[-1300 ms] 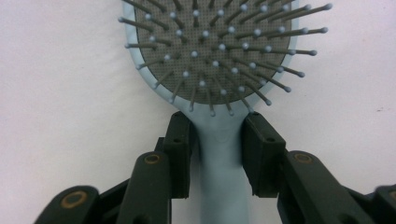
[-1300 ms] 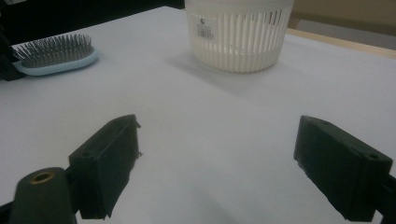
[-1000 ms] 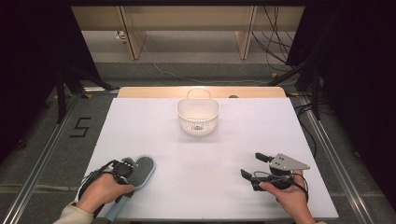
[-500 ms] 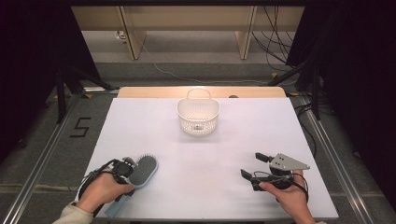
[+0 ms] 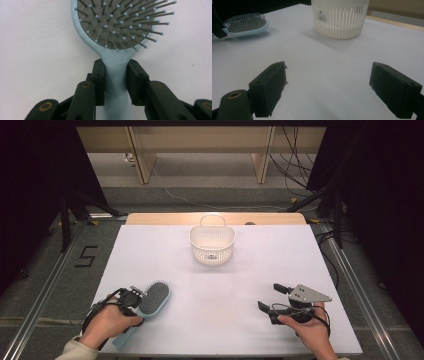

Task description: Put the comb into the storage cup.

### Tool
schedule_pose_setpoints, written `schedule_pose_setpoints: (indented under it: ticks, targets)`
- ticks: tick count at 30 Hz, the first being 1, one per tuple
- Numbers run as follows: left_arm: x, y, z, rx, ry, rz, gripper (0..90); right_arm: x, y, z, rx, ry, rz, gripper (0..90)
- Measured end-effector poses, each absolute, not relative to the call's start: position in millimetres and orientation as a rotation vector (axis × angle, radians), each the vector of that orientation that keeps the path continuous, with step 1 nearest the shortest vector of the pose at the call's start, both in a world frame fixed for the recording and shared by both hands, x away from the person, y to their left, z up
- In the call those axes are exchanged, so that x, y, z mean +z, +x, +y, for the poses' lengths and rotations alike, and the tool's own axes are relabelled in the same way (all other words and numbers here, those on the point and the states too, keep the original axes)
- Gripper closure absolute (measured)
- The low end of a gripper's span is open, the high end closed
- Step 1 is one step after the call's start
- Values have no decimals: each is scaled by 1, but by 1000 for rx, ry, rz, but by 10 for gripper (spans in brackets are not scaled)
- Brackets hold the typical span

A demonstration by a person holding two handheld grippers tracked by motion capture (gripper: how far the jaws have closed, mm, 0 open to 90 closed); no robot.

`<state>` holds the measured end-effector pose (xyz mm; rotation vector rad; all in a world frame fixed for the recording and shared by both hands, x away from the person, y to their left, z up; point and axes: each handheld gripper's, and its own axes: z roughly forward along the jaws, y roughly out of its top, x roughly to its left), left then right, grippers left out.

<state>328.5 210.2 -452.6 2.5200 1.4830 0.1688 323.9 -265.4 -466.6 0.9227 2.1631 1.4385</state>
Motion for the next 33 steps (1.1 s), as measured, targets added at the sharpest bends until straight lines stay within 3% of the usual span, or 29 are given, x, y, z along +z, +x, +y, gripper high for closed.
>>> schedule_pose_setpoints:
  ticks: [33]
  targets:
    - [-442,333,221,409,2288,1321,698,-466,323,-266,1445,919,2158,148]
